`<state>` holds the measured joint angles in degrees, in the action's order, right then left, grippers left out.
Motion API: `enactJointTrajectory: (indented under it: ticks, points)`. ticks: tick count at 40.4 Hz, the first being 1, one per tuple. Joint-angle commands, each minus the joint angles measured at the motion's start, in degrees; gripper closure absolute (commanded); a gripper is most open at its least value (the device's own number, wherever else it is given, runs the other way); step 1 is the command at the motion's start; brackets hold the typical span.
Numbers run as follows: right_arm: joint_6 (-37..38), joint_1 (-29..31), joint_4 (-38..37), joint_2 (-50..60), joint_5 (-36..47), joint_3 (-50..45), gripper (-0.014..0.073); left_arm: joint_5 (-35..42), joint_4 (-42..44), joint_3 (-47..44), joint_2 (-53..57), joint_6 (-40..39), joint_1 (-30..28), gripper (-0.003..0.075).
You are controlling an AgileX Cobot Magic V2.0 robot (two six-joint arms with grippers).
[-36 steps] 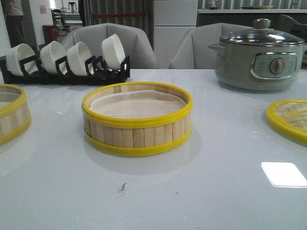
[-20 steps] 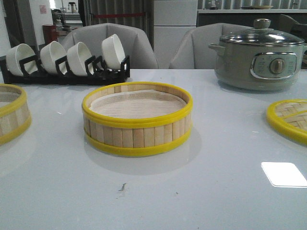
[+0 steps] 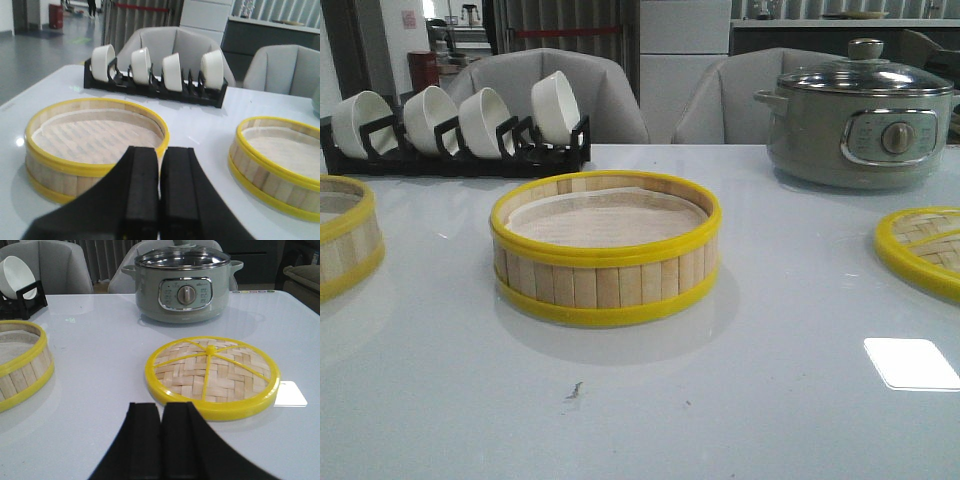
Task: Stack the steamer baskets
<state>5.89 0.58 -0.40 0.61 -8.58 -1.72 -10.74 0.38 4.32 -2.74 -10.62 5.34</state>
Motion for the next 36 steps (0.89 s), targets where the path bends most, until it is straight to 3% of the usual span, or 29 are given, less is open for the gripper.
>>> enactJointTrajectory:
  ticks: [1, 13, 18, 22, 36]
  points:
    - [-0.49, -0.08, -0.81, 1.19, 5.09, 0.83, 0.0538, -1.56, 0.14, 11.49, -8.6, -0.64, 3.01, 0.0622]
    - [-0.49, -0.08, -0.81, 1.19, 5.09, 0.83, 0.0538, -43.54, 13.71, 63.9, -45.76, -0.64, 10.22, 0.0622]
    - [-0.49, -0.08, -0.81, 1.19, 5.09, 0.83, 0.0538, -54.72, 16.3, 76.61, -54.19, -0.64, 10.35, 0.0622]
    - [-0.49, -0.08, -0.81, 1.19, 5.09, 0.83, 0.0538, -56.6, 17.21, 80.3, -56.64, -0.64, 10.35, 0.0622]
    - [-0.49, -0.08, -0.81, 1.19, 5.09, 0.83, 0.0538, -57.61, 16.33, 79.7, -56.94, 0.9, 10.35, 0.0622]
